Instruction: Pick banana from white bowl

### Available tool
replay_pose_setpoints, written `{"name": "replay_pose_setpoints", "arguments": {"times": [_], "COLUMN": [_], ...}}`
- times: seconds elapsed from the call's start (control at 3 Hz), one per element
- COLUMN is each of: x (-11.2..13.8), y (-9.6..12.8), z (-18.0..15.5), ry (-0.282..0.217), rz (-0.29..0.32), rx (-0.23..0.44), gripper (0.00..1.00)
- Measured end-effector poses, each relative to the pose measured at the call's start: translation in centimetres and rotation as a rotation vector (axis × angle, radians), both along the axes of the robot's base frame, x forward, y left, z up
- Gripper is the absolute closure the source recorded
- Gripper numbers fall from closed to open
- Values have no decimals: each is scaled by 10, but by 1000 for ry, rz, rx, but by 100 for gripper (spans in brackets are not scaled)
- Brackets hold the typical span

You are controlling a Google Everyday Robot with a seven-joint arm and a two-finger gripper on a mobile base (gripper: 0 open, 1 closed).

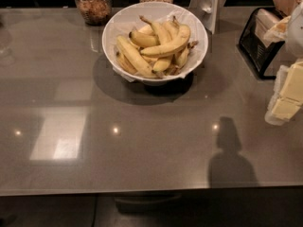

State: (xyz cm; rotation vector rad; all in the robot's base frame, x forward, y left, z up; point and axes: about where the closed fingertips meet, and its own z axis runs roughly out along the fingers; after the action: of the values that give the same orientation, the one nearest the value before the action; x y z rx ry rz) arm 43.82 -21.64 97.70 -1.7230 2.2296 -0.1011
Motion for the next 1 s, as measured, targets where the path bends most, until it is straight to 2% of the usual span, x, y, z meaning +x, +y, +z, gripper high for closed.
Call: {"name": "replay_pose_setpoints", "arguments": {"times": [0.33, 0.67, 1.0], "x": [0, 14, 44], "y": [0, 11, 36], "z": [0, 10, 28], "ry": [0, -50, -115], "rz": [0, 29, 116], "rx": [0, 47, 103], "gripper": [0, 0, 0]}}
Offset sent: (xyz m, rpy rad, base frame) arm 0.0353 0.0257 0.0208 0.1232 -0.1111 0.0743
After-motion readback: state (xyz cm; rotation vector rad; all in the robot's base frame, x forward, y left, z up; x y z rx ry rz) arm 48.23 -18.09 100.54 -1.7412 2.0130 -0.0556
